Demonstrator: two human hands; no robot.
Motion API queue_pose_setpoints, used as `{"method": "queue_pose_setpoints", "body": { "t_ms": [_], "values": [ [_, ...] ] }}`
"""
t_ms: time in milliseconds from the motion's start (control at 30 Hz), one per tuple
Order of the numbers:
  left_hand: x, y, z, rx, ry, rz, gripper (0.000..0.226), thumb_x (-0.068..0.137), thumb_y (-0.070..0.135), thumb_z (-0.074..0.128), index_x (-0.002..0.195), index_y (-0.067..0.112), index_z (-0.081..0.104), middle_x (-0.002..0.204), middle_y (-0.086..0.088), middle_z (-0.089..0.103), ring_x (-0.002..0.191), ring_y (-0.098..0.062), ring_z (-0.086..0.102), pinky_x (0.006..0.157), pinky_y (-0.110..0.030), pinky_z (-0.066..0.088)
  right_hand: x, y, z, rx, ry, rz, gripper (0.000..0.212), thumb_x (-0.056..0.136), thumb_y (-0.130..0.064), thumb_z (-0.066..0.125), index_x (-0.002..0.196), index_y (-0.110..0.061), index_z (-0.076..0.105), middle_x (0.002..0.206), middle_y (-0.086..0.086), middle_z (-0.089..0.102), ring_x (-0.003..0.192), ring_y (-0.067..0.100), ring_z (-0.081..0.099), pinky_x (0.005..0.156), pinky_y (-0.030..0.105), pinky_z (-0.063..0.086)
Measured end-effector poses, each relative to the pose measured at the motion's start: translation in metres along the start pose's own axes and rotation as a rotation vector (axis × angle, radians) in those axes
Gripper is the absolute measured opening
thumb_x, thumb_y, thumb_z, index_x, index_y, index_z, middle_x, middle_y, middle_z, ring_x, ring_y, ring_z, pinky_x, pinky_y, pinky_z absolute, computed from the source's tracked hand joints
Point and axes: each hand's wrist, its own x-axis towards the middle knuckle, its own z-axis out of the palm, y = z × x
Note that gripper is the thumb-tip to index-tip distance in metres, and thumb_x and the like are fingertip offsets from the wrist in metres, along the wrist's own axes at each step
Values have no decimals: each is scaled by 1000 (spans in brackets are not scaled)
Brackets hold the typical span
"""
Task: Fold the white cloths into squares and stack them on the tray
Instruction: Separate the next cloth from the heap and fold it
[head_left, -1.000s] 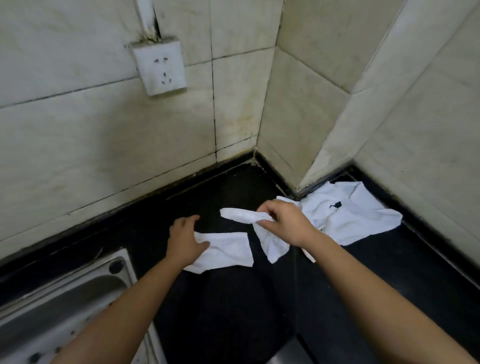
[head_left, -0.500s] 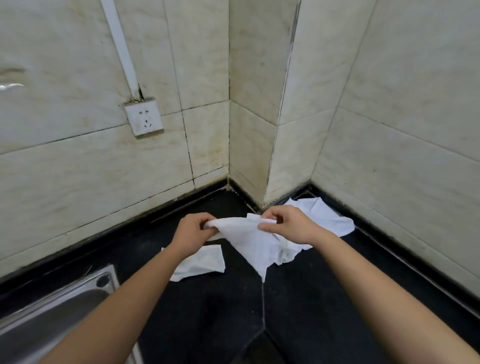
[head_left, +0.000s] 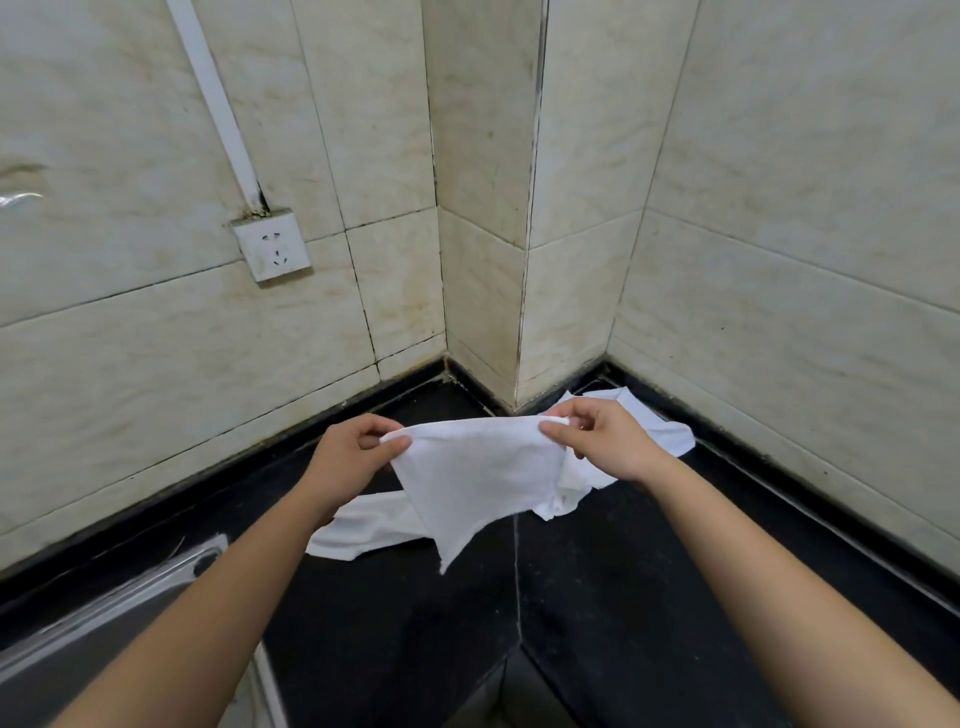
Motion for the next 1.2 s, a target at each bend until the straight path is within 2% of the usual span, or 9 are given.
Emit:
{"method": "queue_pose_setpoints", "body": {
  "t_ms": [133,233,333,500,633,733,833,1033,1200],
  "values": [
    [3,-13,-3,-12,23,-60,5,90,21,73,91,16,73,80,-2,75,61,-6,62,62,-19,48,6,1,14,37,46,8,12,92,-28,73,96,-17,75,67,-5,63,60,7,65,69,18,48],
    [10,-18,-1,26,135,-59,6,93,21,69,93,22,75,81,2,73,61,-8,63,65,-22,50,12,2,29,67,111,32,5,91,-28,73,92,-23,74,78,-2,74,70,7,71,71,21,49],
    [12,-20,2,60,270,11,8,94,21,66,96,23,73,83,8,72,75,-4,67,74,-18,50,16,4,42,72,185,29,3,89,-28,73,91,-27,74,84,-6,75,73,2,67,71,18,50],
    [-17,-54,11,291,281,170,12,90,14,69,98,21,73,97,14,69,82,-4,65,74,-19,49,-2,33,64,11,203,66,6,90,-27,72,93,-23,75,87,-14,72,71,4,62,69,19,47],
    [-62,-119,25,625,139,328,16,79,12,80,93,20,76,100,13,72,88,-8,67,71,-25,54,-38,89,97,-171,128,96,9,91,-24,72,99,-23,74,97,-8,72,81,5,65,79,22,51],
    [-105,-169,40,767,-73,341,22,67,13,89,82,23,77,89,10,73,76,-13,69,62,-25,58,-77,137,129,-365,-36,122,14,92,-21,69,105,-21,75,107,-6,68,93,9,65,87,25,51],
    [-147,-210,58,876,-260,319,26,56,18,95,72,27,77,75,12,69,64,-11,64,52,-20,53,-117,176,157,-526,-205,187,17,94,-25,63,107,-24,74,116,-5,64,103,17,65,84,29,50],
    [-198,-235,75,860,-385,199,28,53,18,95,68,28,73,68,14,64,61,-10,61,46,-20,49,-162,202,173,-616,-264,186,22,98,-28,57,115,-27,71,115,-7,61,116,14,49,77,27,46],
    [-188,-227,69,698,-340,3,13,80,17,75,90,25,75,87,11,69,83,-12,63,68,-25,51,-145,194,163,-524,-237,166,18,97,-27,60,110,-27,72,109,-6,63,100,15,61,78,29,50]
  ]
}}
